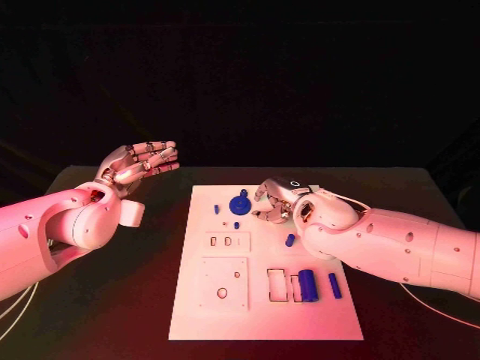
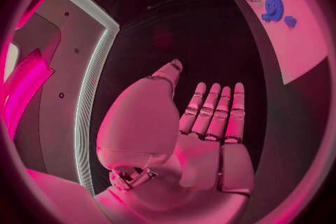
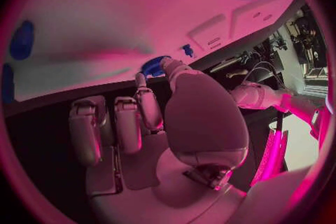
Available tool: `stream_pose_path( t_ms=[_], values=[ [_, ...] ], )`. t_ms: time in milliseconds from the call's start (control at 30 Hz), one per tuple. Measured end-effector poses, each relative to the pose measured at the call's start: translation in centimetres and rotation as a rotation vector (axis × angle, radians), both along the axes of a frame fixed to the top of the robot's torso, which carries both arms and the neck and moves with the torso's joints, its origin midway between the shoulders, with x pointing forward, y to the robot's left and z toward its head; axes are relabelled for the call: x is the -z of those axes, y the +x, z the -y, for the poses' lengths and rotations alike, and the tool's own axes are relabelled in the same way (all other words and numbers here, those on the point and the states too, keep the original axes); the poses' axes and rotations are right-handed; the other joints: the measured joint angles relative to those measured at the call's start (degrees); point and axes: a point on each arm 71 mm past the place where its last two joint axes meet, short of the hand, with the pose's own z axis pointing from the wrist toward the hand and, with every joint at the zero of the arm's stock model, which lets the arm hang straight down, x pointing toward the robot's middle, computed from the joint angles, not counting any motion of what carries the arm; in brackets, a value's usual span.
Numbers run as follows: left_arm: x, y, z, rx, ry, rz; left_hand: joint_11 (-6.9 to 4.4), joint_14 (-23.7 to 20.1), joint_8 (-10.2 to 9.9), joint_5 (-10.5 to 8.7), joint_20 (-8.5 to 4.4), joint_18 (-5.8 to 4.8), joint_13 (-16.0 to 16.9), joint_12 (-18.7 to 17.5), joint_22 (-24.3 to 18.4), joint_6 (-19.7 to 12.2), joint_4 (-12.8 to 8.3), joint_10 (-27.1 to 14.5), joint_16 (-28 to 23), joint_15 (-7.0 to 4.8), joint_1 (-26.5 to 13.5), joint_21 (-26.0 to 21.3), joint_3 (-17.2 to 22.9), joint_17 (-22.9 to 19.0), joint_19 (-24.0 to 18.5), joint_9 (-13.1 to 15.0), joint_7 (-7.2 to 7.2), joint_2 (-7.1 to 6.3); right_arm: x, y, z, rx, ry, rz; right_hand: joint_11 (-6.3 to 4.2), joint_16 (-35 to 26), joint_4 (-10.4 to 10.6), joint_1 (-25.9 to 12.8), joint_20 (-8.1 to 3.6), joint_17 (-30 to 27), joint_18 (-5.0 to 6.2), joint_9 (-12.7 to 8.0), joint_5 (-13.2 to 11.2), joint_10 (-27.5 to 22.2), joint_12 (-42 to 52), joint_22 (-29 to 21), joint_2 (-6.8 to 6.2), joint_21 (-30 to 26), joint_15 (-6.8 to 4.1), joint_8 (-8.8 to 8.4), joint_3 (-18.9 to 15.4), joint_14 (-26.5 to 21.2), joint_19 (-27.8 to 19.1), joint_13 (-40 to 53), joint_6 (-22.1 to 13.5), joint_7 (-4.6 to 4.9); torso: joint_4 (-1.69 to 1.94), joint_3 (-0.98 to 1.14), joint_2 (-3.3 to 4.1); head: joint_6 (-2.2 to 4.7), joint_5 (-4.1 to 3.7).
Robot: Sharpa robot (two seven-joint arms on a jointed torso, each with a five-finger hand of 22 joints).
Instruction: Assemble the parts on the task board
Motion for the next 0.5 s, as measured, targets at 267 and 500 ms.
stream_pose_path(
  t_ms=[267,500],
  values=[
    [0.0,0.0,-0.1,-0.002,0.001,0.0,0.2,0.41,0.2,0.0,-0.08,0.01,0.01,0.0,0.02,0.28,-0.12,0.23,0.0,0.12,0.0,0.07,0.12,0.0,0.55,0.06,0.13,0.0,-3.1,-0.6,6.0,0.058,0.106,0.023,0.0,0.0,-1.19,2.67,0.0,-0.01,0.0,-0.45,-1.14,0.0,0.0,-0.01,-0.53,0.0,0.0,0.0,1.19,0.0,0.0,-0.01,0.0,0.0,-0.16,0.08,-0.15,0.41,-0.33],
    [0.0,0.1,0.0,0.002,0.0,-0.001,-0.11,6.88,1.09,0.0,-0.2,0.0,0.22,0.61,0.53,2.18,-0.33,3.4,1.34,-0.48,0.22,1.38,0.01,0.85,5.74,0.18,0.34,0.22,-4.1,-0.7,11.4,0.095,0.204,-0.031,0.21,0.28,-3.3,7.28,0.0,-0.01,0.0,-1.02,-1.89,-0.21,-0.38,-0.01,-1.89,0.0,0.0,0.0,2.77,0.0,0.0,-0.01,-0.19,0.19,-0.53,0.34,-0.38,0.55,-0.74]
  ],
)
